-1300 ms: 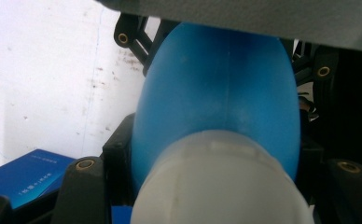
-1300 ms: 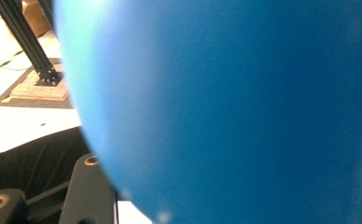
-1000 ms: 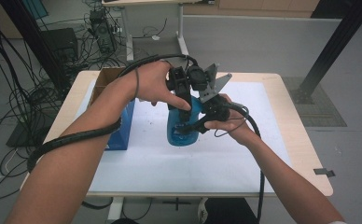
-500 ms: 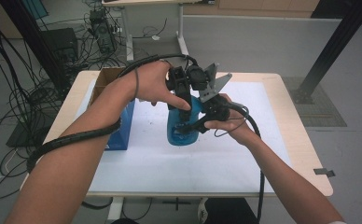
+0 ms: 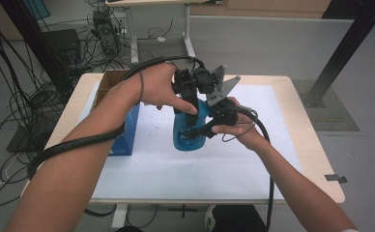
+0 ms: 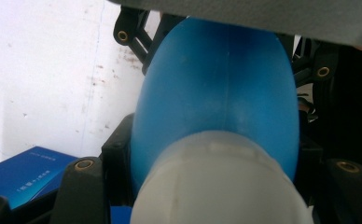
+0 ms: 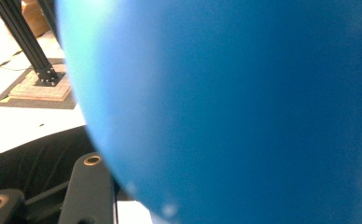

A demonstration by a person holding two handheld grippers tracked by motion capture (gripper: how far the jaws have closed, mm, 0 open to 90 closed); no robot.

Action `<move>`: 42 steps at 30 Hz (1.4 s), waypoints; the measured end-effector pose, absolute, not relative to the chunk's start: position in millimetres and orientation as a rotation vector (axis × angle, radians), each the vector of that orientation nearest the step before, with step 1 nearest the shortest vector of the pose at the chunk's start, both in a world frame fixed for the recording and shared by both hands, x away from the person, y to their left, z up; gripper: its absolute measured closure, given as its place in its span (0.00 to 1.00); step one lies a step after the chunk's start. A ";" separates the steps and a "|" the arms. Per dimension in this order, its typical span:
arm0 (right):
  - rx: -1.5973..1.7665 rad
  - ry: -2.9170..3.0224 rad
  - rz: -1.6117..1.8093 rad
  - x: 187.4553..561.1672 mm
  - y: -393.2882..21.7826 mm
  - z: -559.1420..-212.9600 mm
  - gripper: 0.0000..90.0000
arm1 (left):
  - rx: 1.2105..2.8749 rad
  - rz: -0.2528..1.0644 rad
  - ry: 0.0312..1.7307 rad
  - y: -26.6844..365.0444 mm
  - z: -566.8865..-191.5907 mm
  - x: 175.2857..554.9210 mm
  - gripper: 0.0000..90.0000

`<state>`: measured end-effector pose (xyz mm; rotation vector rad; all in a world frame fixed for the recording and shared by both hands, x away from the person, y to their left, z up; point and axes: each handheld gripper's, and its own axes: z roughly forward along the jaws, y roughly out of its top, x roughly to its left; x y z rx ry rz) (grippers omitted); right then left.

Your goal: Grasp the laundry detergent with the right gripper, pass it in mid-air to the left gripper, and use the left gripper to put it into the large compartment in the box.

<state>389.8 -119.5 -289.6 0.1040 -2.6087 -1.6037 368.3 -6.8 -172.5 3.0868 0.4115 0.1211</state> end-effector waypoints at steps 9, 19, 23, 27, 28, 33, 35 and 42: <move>0.098 -2.610 -1.596 390.0 -119.9 -289.9 0.46 | 3.082 0.129 0.412 -6.3 -173.4 368.7 0.41; 0.103 -2.604 -1.607 390.4 -119.4 -289.8 0.46 | 3.083 0.131 0.413 -6.0 -172.5 368.7 0.41; 0.102 -2.602 -1.613 390.5 -119.5 -289.6 0.46 | 3.082 0.134 0.414 -6.0 -172.1 368.6 0.42; 0.101 -2.601 -1.617 390.5 -119.6 -289.4 0.46 | 3.081 0.135 0.419 -5.8 -172.0 368.0 0.42; 0.101 -2.601 -1.616 390.5 -119.5 -289.4 0.46 | 3.081 0.135 0.419 -5.8 -172.0 367.9 0.42; 0.090 -2.599 -1.617 390.4 -119.6 -289.7 0.45 | 3.083 0.133 0.421 -5.3 -172.2 368.5 0.42; 0.089 -2.599 -1.619 390.4 -119.5 -289.7 0.45 | 3.082 0.134 0.421 -5.1 -172.2 368.4 0.42; 0.085 -2.590 -1.628 391.1 -118.4 -290.1 0.44 | 3.086 0.132 0.428 -4.3 -171.9 368.7 0.42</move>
